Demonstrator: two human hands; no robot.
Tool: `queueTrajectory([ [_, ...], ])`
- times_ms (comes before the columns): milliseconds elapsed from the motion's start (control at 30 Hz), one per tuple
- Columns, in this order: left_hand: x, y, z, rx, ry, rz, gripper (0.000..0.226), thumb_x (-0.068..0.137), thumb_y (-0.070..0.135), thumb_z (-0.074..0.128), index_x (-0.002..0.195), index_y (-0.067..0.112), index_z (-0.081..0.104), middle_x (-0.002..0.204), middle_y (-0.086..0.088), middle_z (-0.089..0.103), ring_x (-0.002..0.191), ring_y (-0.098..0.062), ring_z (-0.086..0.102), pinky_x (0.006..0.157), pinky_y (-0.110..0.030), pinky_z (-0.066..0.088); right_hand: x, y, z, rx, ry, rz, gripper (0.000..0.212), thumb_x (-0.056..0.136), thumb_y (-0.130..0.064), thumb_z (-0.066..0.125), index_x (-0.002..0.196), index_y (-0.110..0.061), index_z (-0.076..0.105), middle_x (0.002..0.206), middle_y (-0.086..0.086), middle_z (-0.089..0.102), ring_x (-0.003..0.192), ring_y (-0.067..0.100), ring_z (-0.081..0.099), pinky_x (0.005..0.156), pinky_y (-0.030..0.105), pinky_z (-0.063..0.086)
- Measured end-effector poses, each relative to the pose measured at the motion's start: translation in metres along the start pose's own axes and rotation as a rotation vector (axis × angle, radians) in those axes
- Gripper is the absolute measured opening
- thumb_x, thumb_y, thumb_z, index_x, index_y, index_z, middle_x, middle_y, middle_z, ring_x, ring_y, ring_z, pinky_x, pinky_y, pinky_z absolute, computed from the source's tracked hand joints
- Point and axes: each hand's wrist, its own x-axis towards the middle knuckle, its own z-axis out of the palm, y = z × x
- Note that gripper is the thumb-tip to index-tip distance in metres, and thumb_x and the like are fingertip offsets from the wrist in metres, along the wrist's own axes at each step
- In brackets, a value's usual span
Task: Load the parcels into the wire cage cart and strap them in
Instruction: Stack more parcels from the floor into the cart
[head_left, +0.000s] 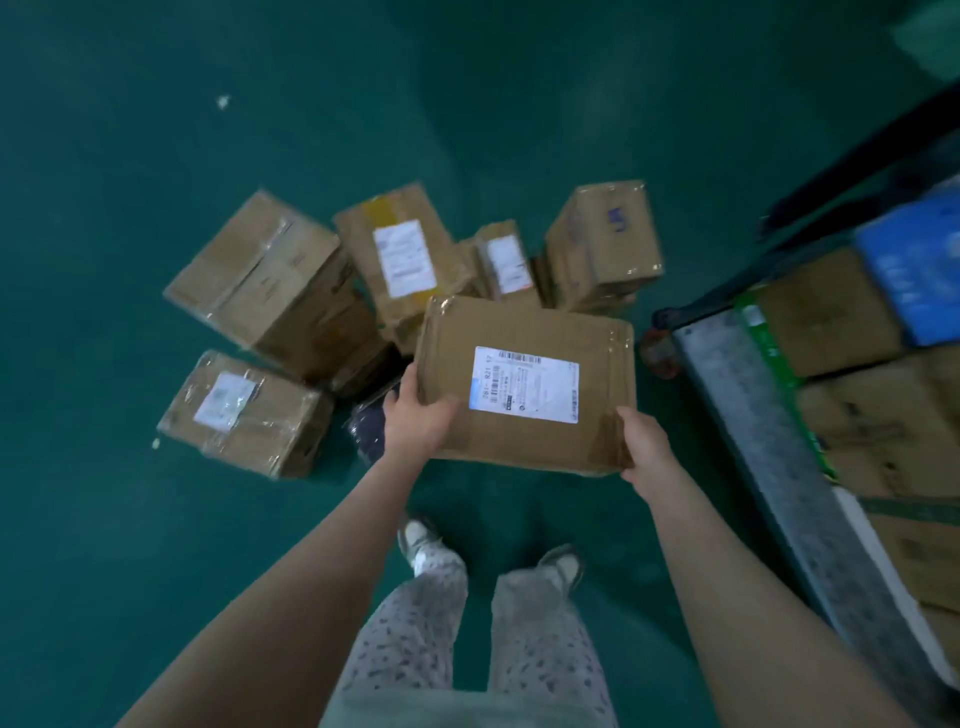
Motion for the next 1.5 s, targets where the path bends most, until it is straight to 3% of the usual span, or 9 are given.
queueTrajectory([
  [200,-0.044,0.059,0.052,0.036,-0.167,0.194,0.101,0.043,0.056,0.049,0.142,0.045,0.029,0.136,-0.004,0.048,0.116,-0.029,0.054,0.101,-0.046,0.045,-0.030,-0.021,-0.089,0.228,0.098,-0.084,0.036,0.091,-0.034,0.045,0.118,-0.016,0.061,0.111,0.003,0.064,0.103,0.024,0.060,0.095,0.042,0.049],
  [333,-0.104,0.102,0.100,0.066,-0.234,0.349,0.092,0.057,0.052,0.052,0.145,0.042,0.026,0.135,0.000,0.051,0.115,-0.025,0.055,0.102,-0.043,0.044,-0.052,-0.020,-0.155,0.430,0.166,-0.088,0.038,0.090,-0.037,0.048,0.122,-0.017,0.053,0.114,0.001,0.059,0.104,0.025,0.057,0.076,0.038,0.050],
  [633,-0.203,0.131,0.237,0.089,-0.366,0.533,0.061,0.090,0.025,0.051,0.147,0.030,0.029,0.127,0.010,0.048,0.110,-0.017,0.050,0.092,-0.026,0.039,-0.094,0.024,-0.305,0.691,0.361,-0.109,0.038,0.093,-0.036,0.047,0.128,-0.021,0.047,0.127,0.006,0.055,0.107,0.031,0.055,0.083,0.051,0.049],
  [900,-0.298,0.124,0.373,0.209,-0.634,0.654,0.048,0.089,0.028,0.046,0.136,0.033,0.045,0.125,0.004,0.060,0.112,-0.025,0.057,0.102,-0.042,0.043,-0.115,0.093,-0.450,0.828,0.615,-0.130,0.044,0.096,-0.031,0.046,0.138,-0.018,0.040,0.130,0.006,0.051,0.107,0.030,0.053,0.086,0.049,0.050],
  [1033,-0.321,0.125,0.433,0.259,-0.715,0.638,0.055,0.081,0.039,0.048,0.135,0.031,0.046,0.130,0.005,0.057,0.118,-0.023,0.052,0.104,-0.045,0.040,-0.112,0.116,-0.498,0.849,0.695,-0.115,0.040,0.097,-0.028,0.044,0.133,-0.013,0.044,0.114,0.009,0.054,0.095,0.027,0.051,0.070,0.038,0.049],
  [1133,-0.333,0.135,0.483,0.312,-0.751,0.628,0.063,0.076,0.044,0.047,0.138,0.033,0.042,0.134,0.002,0.052,0.122,-0.025,0.047,0.106,-0.047,0.037,-0.108,0.121,-0.535,0.914,0.704,-0.074,0.045,0.097,-0.029,0.044,0.140,-0.015,0.037,0.132,0.010,0.049,0.113,0.033,0.050,0.091,0.053,0.048],
  [1267,-0.347,0.154,0.563,0.327,-0.857,0.582,0.072,0.065,0.048,0.052,0.134,0.032,0.046,0.132,0.000,0.055,0.118,-0.027,0.052,0.103,-0.049,0.041,-0.090,0.116,-0.597,0.993,0.749,-0.050,0.045,0.099,-0.029,0.042,0.141,-0.017,0.032,0.138,0.007,0.043,0.124,0.036,0.045,0.089,0.051,0.047],
  [1367,-0.359,0.169,0.619,0.341,-0.952,0.559,0.088,0.049,0.056,0.051,0.134,0.034,0.046,0.130,0.001,0.057,0.115,-0.026,0.055,0.102,-0.049,0.042,-0.069,0.117,-0.646,0.962,0.865,-0.072,0.041,0.094,-0.029,0.047,0.130,-0.010,0.044,0.126,0.009,0.054,0.109,0.031,0.054,0.097,0.051,0.045],
  [1500,-0.389,0.192,0.674,0.360,-1.037,0.528,0.072,0.063,0.049,0.053,0.132,0.030,0.045,0.130,-0.006,0.055,0.118,-0.031,0.054,0.102,-0.047,0.042,-0.078,0.103,-0.691,1.004,0.958,-0.077,0.018,0.095,-0.017,0.048,0.111,-0.008,0.051,0.102,0.008,0.050,0.091,0.026,0.049,0.095,0.050,0.045],
])
